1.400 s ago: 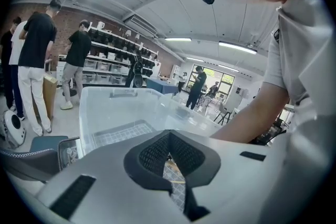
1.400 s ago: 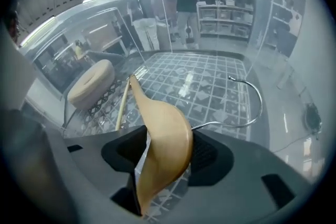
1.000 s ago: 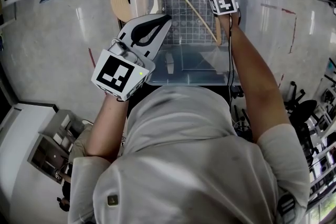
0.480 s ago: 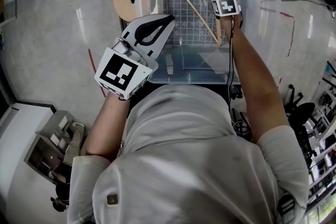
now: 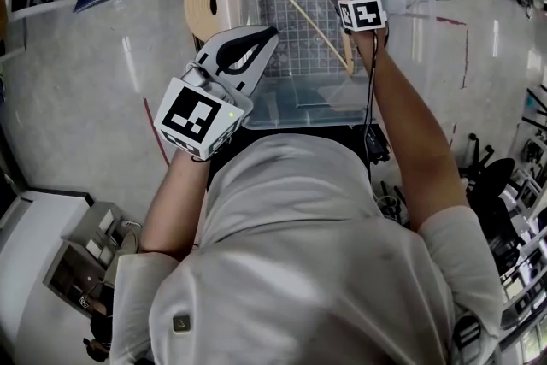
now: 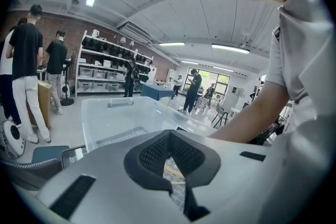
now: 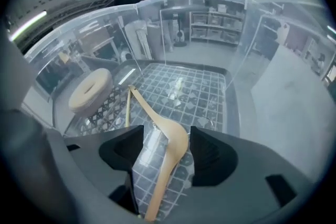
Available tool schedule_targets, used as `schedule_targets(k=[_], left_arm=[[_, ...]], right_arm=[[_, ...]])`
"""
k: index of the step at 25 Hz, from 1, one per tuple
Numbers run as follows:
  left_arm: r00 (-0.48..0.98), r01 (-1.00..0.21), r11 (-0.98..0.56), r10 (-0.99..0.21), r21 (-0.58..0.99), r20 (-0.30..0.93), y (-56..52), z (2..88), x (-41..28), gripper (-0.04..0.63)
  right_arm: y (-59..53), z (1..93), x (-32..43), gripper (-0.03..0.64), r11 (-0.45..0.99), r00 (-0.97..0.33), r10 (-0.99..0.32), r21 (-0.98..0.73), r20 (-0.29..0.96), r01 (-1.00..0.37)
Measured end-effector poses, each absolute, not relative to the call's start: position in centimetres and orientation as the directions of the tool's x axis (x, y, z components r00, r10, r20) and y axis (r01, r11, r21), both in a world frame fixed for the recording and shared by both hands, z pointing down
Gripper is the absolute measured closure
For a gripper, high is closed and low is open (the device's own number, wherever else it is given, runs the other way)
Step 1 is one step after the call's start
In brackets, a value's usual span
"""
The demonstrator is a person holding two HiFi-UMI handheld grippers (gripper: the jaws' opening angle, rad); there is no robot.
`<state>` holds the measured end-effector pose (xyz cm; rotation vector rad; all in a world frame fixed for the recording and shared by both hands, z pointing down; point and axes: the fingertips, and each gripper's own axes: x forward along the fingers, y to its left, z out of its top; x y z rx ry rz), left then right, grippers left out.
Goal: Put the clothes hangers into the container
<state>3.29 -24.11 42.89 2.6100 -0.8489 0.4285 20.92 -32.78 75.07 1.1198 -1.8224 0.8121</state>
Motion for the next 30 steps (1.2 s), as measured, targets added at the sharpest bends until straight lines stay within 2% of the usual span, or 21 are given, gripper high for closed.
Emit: schedule_targets(k=[6,12,20,30], left_arm=[[0.794,-0.583,-0.781,-0.49,0.225,0.359,-22.8,40.8,2.7,0.578],[0.816,-0.553,-0.809,-0.476,0.201,0.329,-20.7,38.6,1.6,0.578],[0.847,-0.504,-0.847,-0.445,0.171,0.29,-17.3,36.0,-0.3,0.578],[0.889,-0.431,-0.893,-0.396,0.13,0.231,-13.6,32.6,-2.6,0.578]], right_arm=[[-31.8,68.3,19.9,0.339,0.382,-0.296,-0.492,-0.103,0.819,-0.918],[-29.0,58.8,17.2,0.342,0.429,-0.367,-0.626,-0.09,0.688,-0.899],[-23.5,46.2,14.2,0.4,0.425,-0.385,-0.781,-0.034,0.492,-0.905],[-15.2,36.0,9.5,0.504,0.415,-0.387,-0.87,0.029,0.306,-0.909]])
